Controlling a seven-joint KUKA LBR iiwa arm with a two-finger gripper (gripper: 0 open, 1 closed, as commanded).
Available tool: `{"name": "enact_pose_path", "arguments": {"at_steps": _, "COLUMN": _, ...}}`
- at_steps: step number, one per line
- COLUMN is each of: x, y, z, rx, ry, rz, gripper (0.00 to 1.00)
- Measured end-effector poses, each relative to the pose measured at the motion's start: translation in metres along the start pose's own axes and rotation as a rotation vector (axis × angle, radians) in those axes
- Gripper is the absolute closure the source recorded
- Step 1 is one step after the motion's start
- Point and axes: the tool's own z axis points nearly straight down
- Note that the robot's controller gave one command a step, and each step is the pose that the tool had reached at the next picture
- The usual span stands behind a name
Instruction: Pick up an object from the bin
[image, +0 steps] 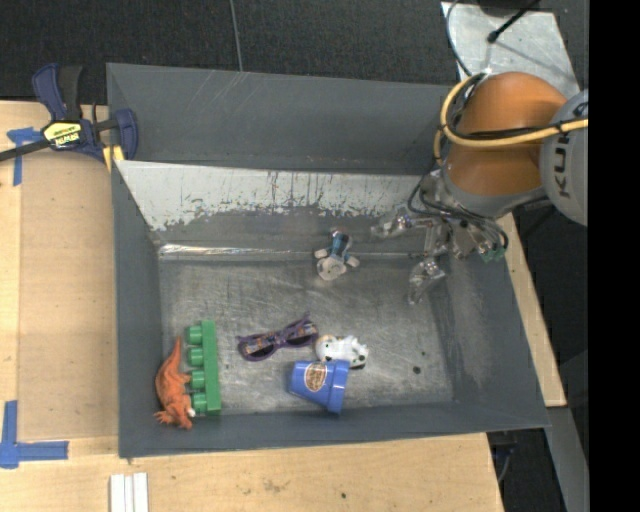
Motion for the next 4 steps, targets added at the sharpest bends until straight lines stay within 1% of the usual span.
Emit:
{"name": "enact_pose_path", "arguments": {"at_steps": 1, "x": -0.012, "y": 0.028, "z": 0.029, "rx": 0.000, "ry": -0.001, "rz": 0.157, "gripper": 0.00}}
{"name": "enact_pose_path", "arguments": {"at_steps": 2, "x": -0.026, "y": 0.066, "z": 0.072, "rx": 0.006, "ry": 0.001, "rz": 0.077, "gripper": 0.00}}
{"name": "enact_pose_path", "arguments": {"at_steps": 3, "x": -0.027, "y": 0.050, "z": 0.067, "rx": 0.004, "ry": -0.023, "rz": 0.094, "gripper": 1.00}}
{"name": "enact_pose_path", "arguments": {"at_steps": 4, "x": -0.027, "y": 0.050, "z": 0.067, "rx": 0.005, "ry": -0.023, "rz": 0.094, "gripper": 1.00}}
